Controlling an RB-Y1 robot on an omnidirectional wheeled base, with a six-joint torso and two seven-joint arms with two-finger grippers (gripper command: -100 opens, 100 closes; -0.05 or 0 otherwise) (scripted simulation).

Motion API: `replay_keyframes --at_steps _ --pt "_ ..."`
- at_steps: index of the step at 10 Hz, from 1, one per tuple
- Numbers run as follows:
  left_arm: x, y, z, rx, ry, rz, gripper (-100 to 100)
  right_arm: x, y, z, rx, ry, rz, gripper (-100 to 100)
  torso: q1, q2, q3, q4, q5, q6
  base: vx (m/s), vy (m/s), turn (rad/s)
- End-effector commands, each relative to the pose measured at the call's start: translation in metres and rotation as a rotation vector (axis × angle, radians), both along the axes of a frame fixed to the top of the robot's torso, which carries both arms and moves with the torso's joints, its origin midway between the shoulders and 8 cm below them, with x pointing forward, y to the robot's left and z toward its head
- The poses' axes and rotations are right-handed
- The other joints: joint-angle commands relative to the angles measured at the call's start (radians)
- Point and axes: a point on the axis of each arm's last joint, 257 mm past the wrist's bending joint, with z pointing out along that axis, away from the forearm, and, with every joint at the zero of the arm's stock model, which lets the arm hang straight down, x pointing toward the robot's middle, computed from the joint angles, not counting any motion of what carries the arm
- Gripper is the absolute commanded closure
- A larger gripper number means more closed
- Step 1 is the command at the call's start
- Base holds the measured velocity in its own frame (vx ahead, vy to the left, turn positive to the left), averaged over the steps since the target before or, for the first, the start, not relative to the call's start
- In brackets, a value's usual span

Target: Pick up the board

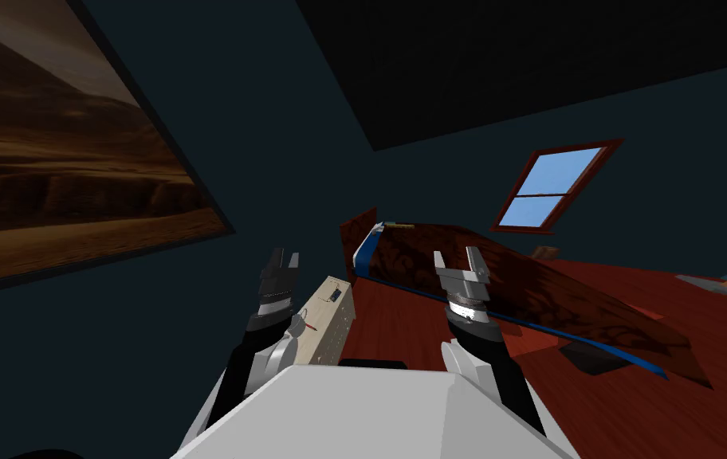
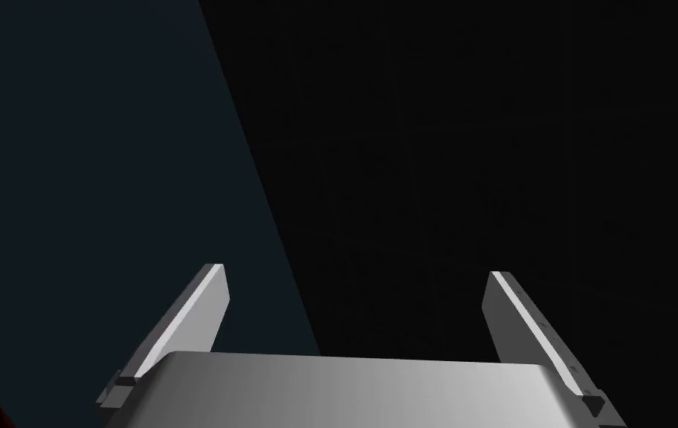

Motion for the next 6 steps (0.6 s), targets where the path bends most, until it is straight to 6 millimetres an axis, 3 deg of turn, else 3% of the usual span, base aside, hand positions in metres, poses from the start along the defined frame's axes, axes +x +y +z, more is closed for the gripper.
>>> replay_keyframes --at_steps 1,2,5,6 --pt "0.010 0.010 -0.019 0.024 0.063 0.009 -100 0.000 0.000 0.000 0.000 0.000 0.000 0 0.000 0.000 0.000 0.000 0.000 0.000 0.080 -0.075 0.055" --pt "0.010 0.010 -0.019 0.024 0.063 0.009 -100 0.000 0.000 0.000 0.000 0.000 0.000 0 -0.004 -0.004 -0.002 -0.001 -0.001 0.000 0.099 -0.082 0.044" --pt "0.028 0.045 -0.067 0.029 0.213 0.054 -100 0.000 0.000 0.000 0.000 0.000 0.000 0 -0.007 -0.008 -0.005 -0.002 -0.002 0.000 0.125 -0.121 0.065" --pt "0.028 0.045 -0.067 0.029 0.214 0.055 -100 0.000 0.000 0.000 0.000 0.000 0.000 0 -0.009 -0.009 -0.005 -0.002 -0.002 0.000 0.108 -0.119 0.021"
